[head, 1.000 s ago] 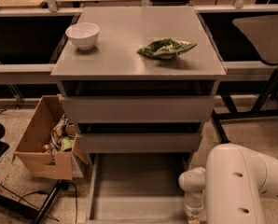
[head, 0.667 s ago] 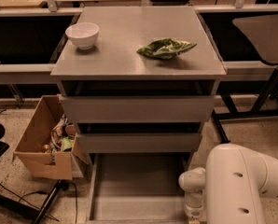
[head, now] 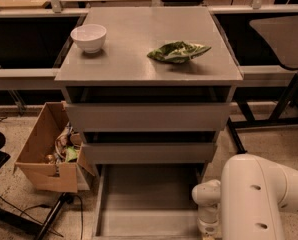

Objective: Open bottom drawer

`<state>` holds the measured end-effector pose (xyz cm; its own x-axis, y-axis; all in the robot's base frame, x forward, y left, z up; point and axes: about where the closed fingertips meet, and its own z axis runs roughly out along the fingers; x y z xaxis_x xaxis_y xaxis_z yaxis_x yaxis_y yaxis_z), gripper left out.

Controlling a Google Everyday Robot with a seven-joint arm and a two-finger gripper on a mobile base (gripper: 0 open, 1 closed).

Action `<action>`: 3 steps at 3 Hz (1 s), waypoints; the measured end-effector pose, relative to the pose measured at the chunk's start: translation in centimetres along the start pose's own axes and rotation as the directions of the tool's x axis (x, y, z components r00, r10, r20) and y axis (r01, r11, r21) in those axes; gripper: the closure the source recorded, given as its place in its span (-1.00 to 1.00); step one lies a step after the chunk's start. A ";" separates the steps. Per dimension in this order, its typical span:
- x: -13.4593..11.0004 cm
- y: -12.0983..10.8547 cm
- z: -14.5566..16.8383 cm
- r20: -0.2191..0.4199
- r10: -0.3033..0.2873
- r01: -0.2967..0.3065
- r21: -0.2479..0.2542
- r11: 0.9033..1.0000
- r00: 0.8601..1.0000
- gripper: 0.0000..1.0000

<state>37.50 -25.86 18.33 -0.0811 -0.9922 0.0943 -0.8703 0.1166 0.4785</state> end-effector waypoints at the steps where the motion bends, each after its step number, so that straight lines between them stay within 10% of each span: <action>1: -0.2 -0.2 -0.1 0.000 0.001 -0.001 -0.003 1.000 1.000 1.00; 3: -0.3 0.0 -0.1 0.000 0.004 -0.004 -0.011 1.000 1.000 1.00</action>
Offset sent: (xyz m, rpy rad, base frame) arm -0.4026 -0.1461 0.1535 -0.1056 0.9963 -0.4026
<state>37.59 -25.59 18.34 -0.0844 -0.9918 0.0963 -0.8646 0.1210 0.4877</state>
